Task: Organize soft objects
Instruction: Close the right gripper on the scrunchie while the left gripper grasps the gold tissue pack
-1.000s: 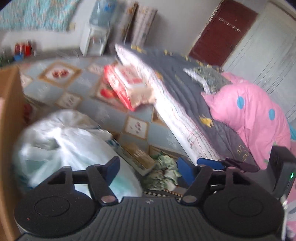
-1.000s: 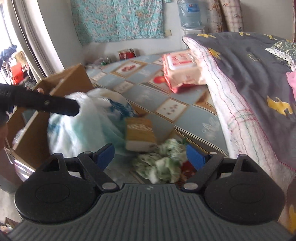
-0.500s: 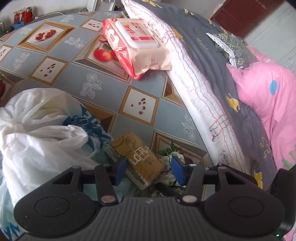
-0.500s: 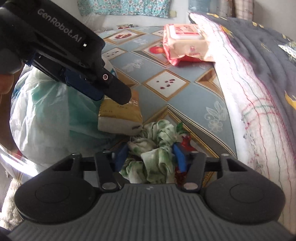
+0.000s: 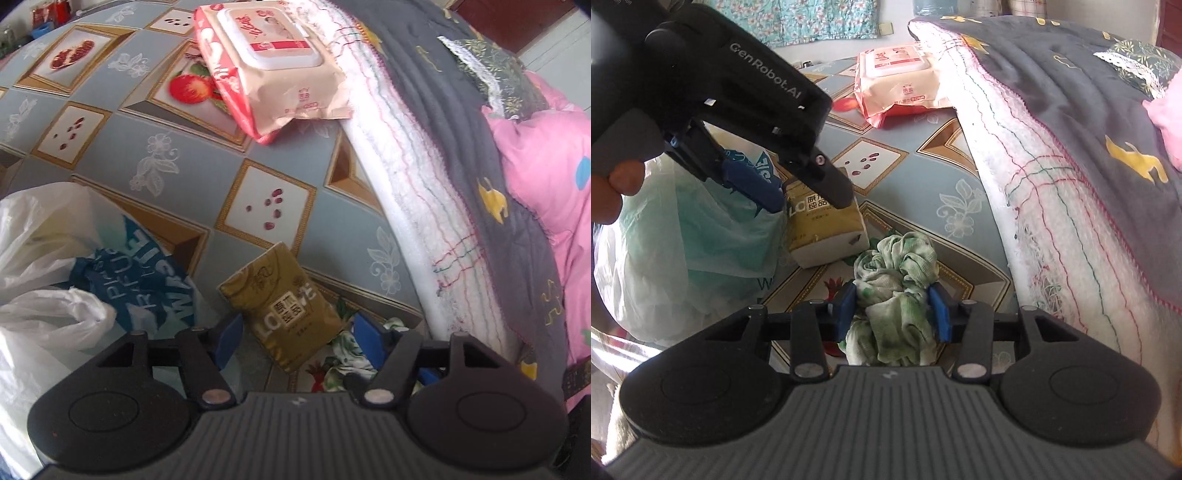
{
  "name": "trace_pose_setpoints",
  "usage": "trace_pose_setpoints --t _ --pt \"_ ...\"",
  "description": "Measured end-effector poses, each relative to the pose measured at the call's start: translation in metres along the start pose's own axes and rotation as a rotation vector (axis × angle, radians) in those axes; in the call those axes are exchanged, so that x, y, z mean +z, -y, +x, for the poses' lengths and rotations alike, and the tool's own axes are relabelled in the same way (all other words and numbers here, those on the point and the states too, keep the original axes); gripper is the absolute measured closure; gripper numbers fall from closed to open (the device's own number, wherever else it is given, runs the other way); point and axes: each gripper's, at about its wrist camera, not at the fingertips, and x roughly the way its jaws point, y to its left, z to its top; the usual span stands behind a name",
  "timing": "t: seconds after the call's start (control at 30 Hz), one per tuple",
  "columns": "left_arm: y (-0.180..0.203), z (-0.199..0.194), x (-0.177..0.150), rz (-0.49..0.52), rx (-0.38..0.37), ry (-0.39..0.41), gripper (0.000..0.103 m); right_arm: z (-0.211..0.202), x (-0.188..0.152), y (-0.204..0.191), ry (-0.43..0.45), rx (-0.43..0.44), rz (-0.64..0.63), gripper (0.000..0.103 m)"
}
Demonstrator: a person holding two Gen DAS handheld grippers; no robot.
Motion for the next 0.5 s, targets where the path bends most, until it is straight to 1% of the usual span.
trace_pose_setpoints --t 0.03,0.1,0.17,0.23,0.37,0.5 --pt "-0.002 0.000 0.000 -0.012 0.017 -0.005 0.031 0.000 -0.001 0.000 0.003 0.003 0.002 0.060" --pt "-0.007 0.002 0.001 -0.055 0.036 -0.022 0.030 -0.001 -0.002 0.001 0.008 0.009 0.007 0.060" --pt "-0.012 0.007 0.004 -0.111 0.047 -0.040 0.029 -0.003 -0.004 0.001 0.014 0.012 0.008 0.060" --pt "-0.012 0.013 0.009 -0.147 0.049 -0.043 0.028 -0.002 -0.005 0.001 0.019 0.010 0.008 0.059" --pt "-0.003 0.024 0.017 -0.159 0.042 -0.043 0.028 -0.003 -0.004 -0.001 0.025 0.007 0.018 0.058" --pt "0.007 0.033 0.021 -0.150 0.080 -0.042 0.028 -0.005 -0.006 -0.003 0.029 0.004 0.031 0.057"
